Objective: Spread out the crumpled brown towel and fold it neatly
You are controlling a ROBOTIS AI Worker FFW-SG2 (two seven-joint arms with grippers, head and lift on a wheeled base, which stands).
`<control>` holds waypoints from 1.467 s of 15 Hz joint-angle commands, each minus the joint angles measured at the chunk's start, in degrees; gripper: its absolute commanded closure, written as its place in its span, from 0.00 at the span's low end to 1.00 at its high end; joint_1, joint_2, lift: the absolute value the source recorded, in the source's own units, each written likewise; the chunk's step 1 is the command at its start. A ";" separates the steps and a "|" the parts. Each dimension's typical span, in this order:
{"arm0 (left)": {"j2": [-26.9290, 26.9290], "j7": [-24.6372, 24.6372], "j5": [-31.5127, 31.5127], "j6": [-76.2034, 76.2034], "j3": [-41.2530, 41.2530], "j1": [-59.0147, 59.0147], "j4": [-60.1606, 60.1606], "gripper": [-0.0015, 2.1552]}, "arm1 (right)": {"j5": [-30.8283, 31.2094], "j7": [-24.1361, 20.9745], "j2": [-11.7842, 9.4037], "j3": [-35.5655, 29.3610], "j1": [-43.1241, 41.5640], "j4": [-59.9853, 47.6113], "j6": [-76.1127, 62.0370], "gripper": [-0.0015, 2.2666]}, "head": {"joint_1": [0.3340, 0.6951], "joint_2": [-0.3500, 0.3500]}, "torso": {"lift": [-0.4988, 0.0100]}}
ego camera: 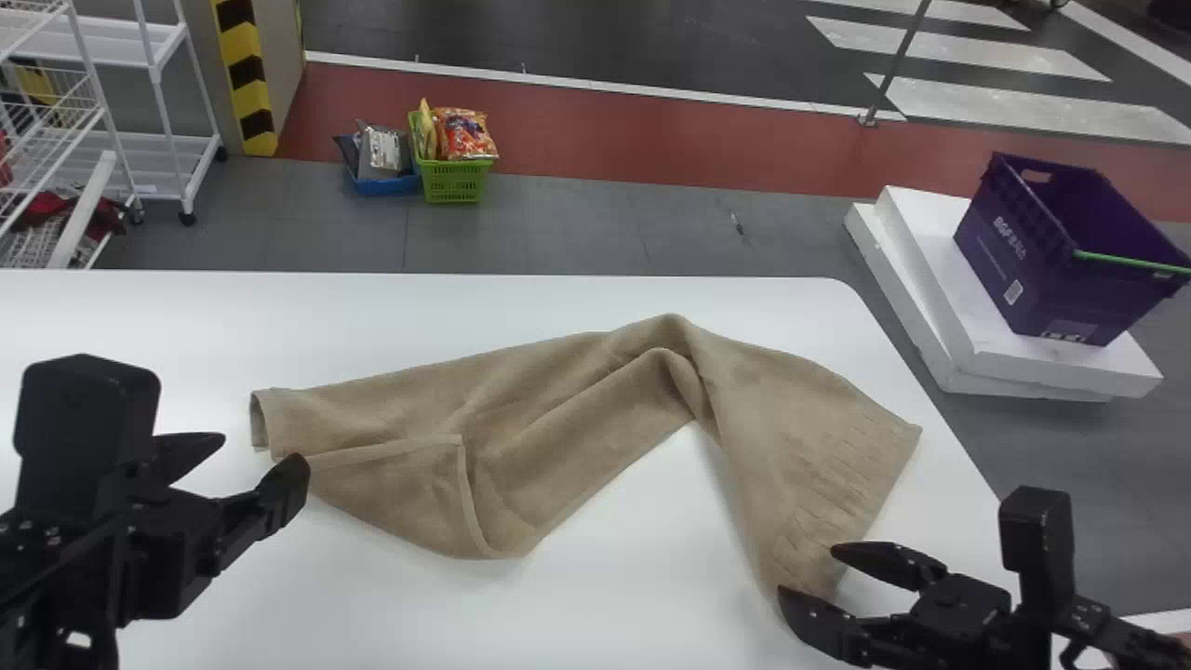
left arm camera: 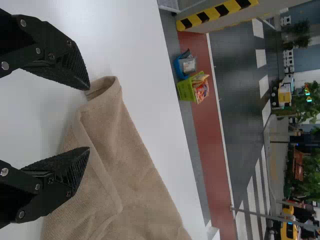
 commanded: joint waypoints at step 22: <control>-2.11 -0.49 -3.88 -3.88 -17.22 -11.16 11.83 0.23 | 3.95 0.72 -0.87 1.51 -0.68 0.85 0.87 0.60 | 1.00 0.00 | 0.73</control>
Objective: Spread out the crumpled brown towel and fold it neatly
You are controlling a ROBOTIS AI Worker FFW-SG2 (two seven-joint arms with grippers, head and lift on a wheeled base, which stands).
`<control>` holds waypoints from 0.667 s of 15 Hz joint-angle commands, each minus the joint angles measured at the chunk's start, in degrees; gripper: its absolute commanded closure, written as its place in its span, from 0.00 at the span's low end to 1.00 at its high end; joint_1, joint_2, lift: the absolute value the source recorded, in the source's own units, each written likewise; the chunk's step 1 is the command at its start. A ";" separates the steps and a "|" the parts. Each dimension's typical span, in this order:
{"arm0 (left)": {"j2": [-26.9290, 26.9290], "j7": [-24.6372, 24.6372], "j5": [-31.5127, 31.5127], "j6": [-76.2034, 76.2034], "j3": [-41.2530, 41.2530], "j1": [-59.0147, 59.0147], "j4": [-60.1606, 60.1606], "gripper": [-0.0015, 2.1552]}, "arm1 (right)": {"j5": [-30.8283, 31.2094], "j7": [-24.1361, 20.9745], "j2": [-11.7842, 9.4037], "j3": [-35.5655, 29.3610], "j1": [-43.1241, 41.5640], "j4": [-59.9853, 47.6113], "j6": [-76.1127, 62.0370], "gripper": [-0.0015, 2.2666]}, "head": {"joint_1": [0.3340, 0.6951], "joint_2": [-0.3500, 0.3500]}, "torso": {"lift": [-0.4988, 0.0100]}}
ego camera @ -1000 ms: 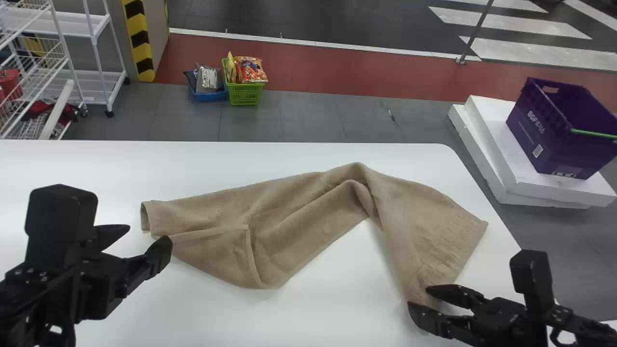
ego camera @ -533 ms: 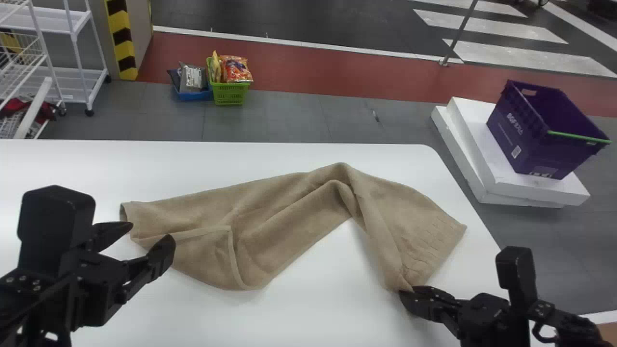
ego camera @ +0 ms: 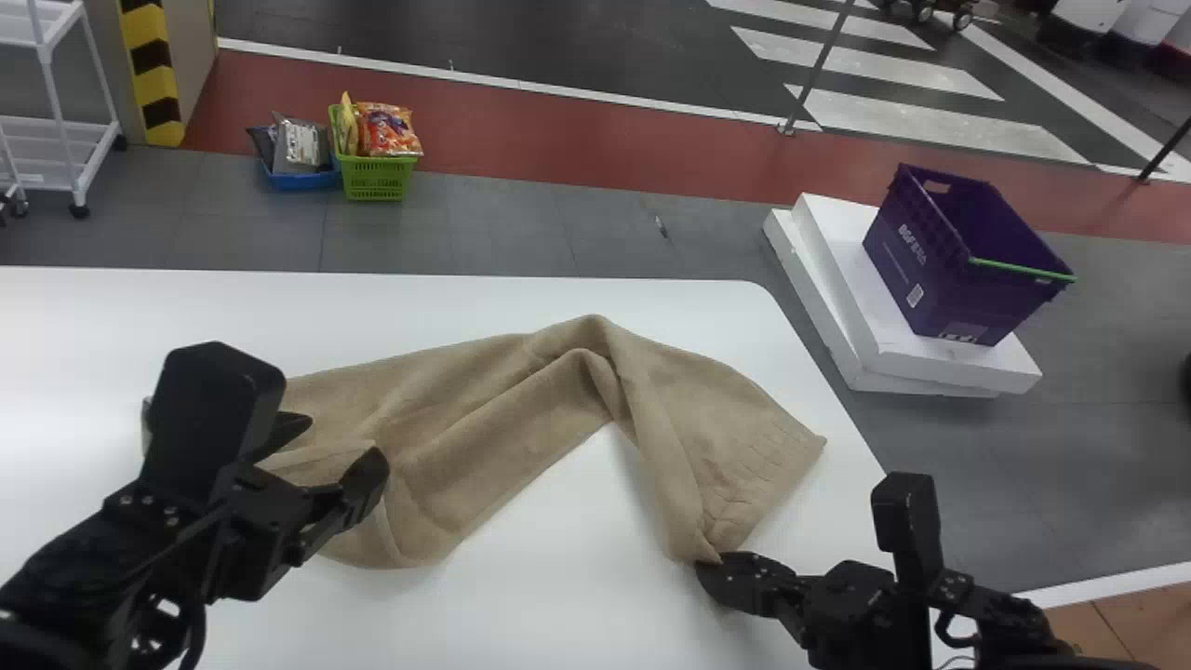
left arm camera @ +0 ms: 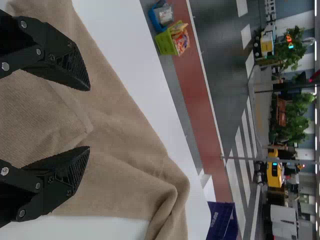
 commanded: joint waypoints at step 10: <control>-3.19 0.08 -4.33 1.09 -2.72 -9.17 14.57 0.24 | -2.53 0.26 -1.84 -1.62 0.26 2.71 -2.40 0.60 | 1.00 0.00 | 0.73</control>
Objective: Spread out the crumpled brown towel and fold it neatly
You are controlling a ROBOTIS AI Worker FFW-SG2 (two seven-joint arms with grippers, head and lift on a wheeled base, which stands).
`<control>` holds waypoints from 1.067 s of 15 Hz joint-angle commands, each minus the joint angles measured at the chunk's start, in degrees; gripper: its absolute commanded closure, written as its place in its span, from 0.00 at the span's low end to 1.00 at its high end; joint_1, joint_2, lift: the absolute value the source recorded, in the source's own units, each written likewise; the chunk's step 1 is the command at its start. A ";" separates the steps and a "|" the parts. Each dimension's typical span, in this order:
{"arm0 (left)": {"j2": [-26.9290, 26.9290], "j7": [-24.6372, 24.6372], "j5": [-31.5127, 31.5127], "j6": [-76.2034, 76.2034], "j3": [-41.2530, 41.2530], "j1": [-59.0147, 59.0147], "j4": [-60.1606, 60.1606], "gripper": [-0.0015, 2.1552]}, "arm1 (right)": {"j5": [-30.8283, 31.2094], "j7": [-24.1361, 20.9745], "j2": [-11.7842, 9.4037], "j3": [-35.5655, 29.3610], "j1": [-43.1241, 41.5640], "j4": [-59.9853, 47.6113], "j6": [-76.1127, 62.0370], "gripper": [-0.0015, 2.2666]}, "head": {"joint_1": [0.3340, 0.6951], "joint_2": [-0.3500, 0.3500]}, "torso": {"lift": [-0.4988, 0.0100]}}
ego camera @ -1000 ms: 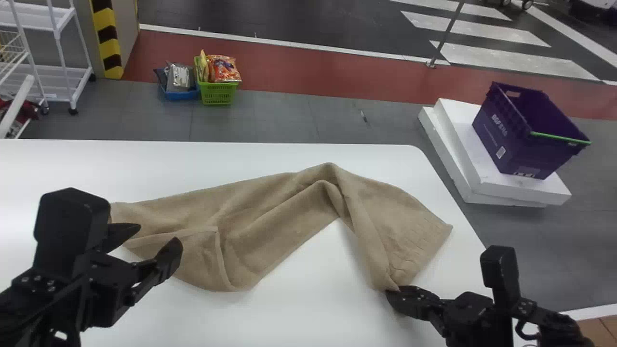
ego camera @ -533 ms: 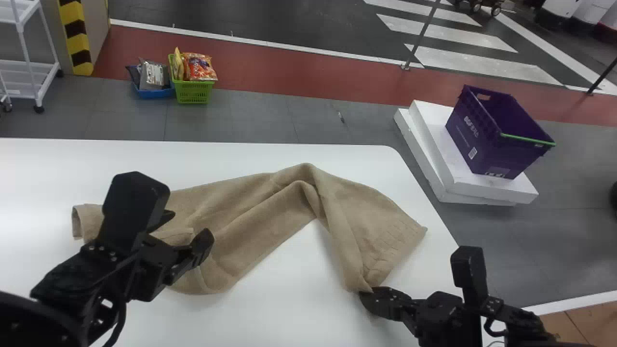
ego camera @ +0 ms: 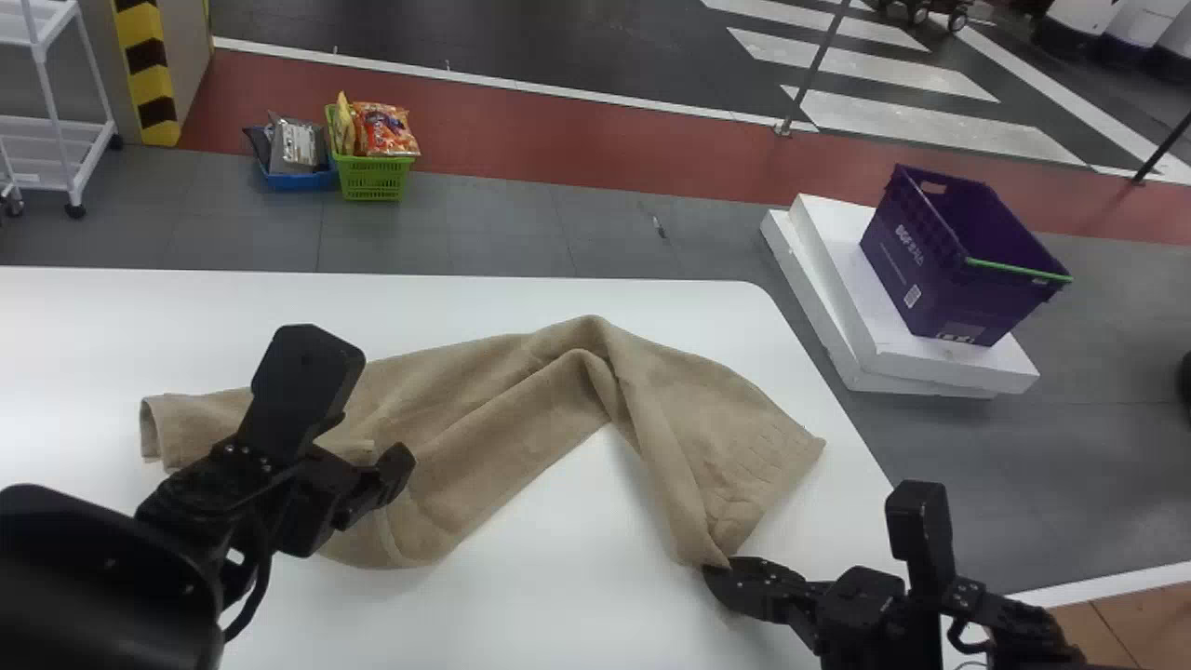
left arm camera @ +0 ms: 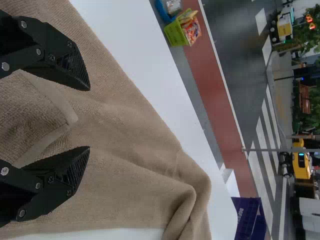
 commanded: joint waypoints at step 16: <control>-0.04 -1.13 -2.13 6.91 1.40 -0.41 0.63 0.33 | -0.14 0.26 -0.41 0.08 -0.44 0.70 -0.65 0.60 | 1.00 0.00 | 0.73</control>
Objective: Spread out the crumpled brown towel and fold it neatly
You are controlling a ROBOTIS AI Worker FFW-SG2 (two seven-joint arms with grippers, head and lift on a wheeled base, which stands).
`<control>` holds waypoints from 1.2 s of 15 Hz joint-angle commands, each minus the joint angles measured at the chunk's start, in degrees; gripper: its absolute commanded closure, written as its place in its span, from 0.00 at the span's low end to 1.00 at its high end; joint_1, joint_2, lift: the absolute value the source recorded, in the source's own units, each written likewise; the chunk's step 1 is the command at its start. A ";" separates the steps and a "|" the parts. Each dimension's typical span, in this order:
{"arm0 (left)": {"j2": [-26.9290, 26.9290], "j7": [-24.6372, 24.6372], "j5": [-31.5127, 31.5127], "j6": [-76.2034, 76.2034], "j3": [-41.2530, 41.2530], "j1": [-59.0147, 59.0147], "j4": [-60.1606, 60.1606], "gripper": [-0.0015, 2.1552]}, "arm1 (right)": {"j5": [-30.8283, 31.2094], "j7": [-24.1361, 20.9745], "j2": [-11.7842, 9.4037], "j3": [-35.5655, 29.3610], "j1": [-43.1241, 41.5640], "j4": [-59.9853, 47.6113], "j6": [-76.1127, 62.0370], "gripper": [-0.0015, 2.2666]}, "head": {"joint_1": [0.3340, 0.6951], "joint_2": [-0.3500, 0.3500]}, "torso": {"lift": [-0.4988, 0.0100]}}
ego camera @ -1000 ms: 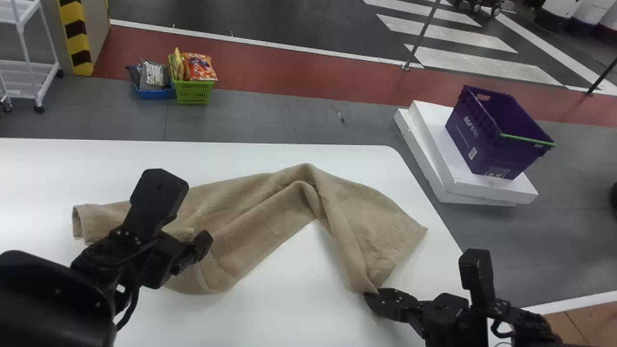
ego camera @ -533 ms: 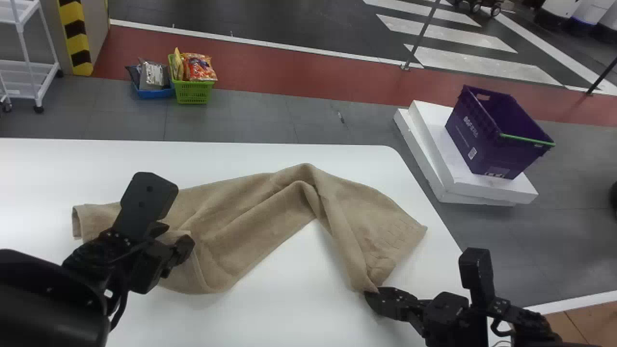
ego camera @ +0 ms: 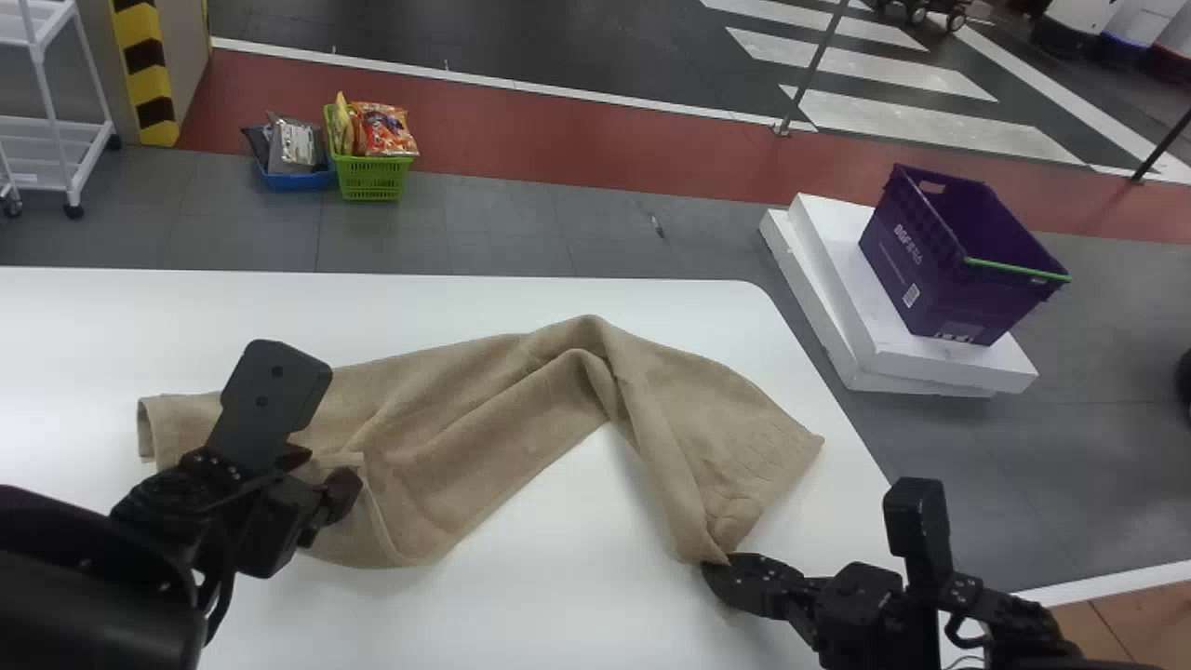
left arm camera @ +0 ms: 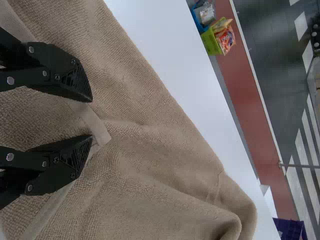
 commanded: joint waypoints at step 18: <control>-0.12 -7.12 2.61 6.96 1.98 1.41 -5.50 0.01 | -0.97 0.78 0.01 -1.03 -0.45 -0.73 0.53 0.63 | 1.00 0.00 | 0.73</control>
